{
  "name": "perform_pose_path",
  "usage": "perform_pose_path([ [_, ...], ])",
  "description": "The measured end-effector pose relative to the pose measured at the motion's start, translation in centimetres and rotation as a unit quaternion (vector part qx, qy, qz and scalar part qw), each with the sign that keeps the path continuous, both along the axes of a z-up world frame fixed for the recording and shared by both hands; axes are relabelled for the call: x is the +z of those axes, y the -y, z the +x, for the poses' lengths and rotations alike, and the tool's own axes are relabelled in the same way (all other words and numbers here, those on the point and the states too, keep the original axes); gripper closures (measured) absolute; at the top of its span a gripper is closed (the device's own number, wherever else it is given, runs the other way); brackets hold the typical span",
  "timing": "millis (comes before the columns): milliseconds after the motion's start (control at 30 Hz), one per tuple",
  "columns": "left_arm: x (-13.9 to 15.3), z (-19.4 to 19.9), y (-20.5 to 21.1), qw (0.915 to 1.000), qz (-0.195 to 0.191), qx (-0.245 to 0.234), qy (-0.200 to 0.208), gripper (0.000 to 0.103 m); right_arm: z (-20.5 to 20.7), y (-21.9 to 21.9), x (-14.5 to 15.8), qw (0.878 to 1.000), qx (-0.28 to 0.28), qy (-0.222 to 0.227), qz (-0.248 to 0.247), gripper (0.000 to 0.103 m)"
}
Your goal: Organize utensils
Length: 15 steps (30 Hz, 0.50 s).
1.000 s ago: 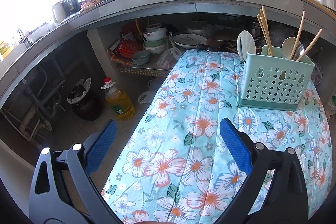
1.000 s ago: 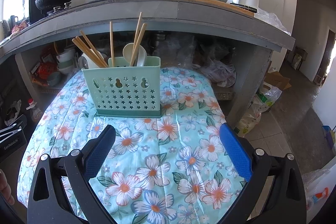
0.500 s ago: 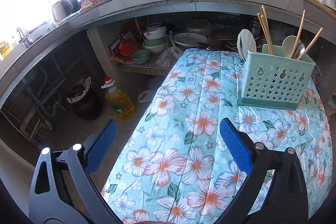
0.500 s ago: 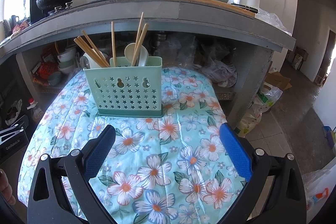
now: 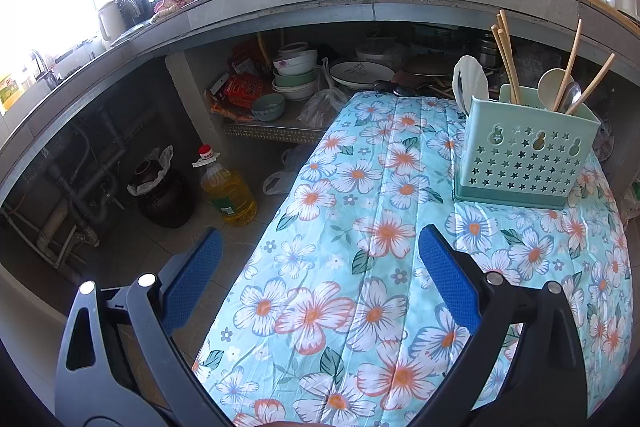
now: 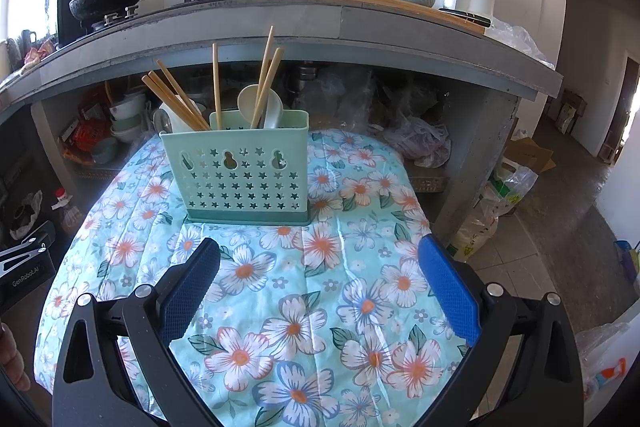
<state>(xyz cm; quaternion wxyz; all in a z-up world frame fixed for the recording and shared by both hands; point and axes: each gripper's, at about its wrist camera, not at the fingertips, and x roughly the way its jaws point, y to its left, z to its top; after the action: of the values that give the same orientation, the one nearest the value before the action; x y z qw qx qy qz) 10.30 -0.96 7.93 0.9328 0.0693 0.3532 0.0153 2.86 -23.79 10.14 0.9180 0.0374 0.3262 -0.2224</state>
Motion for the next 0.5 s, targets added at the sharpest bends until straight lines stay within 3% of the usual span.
perform_pose_path([
  [500, 0.0, 0.07, 0.06, 1.0, 0.001, -0.002, 0.0, 0.008, -0.05, -0.02, 0.28, 1.0, 0.001, 0.001, 0.0, 0.007],
])
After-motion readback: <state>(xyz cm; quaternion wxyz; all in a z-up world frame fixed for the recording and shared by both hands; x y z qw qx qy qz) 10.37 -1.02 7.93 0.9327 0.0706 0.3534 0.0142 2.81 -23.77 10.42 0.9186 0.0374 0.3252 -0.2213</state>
